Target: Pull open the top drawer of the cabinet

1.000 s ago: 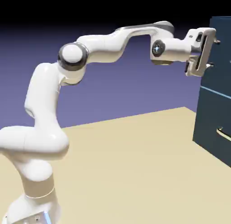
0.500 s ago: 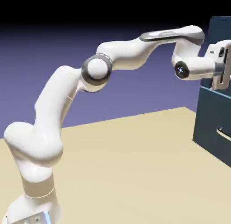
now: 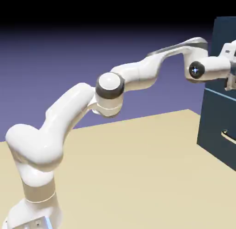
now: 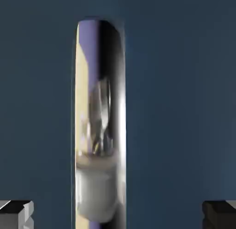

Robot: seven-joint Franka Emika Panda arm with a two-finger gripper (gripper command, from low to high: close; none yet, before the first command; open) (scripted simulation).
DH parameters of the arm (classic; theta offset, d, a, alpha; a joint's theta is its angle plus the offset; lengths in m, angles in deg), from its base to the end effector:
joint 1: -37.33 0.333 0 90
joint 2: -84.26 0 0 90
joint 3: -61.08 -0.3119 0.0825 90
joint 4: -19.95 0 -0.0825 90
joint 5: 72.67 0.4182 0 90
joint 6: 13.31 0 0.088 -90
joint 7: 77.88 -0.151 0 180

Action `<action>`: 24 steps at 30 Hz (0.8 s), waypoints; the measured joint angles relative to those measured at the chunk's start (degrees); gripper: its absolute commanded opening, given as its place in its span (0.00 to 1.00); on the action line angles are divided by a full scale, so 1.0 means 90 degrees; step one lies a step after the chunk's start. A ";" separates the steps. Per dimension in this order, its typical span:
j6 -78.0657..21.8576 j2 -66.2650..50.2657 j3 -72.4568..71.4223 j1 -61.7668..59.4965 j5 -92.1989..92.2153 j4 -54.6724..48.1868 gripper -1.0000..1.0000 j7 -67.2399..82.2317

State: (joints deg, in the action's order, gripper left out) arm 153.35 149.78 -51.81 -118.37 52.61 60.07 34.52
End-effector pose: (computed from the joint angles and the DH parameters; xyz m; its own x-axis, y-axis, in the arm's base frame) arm 0.8711 -0.0480 0.5484 -0.0009 0.7071 0.7071 0.0007 -0.7071 0.7071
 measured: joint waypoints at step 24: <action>-0.1151 -0.2354 0.1154 0.3418 0.2334 0.5074 0.00 0.4085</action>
State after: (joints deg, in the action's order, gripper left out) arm 143.00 128.60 -41.42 -87.61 73.62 105.74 71.28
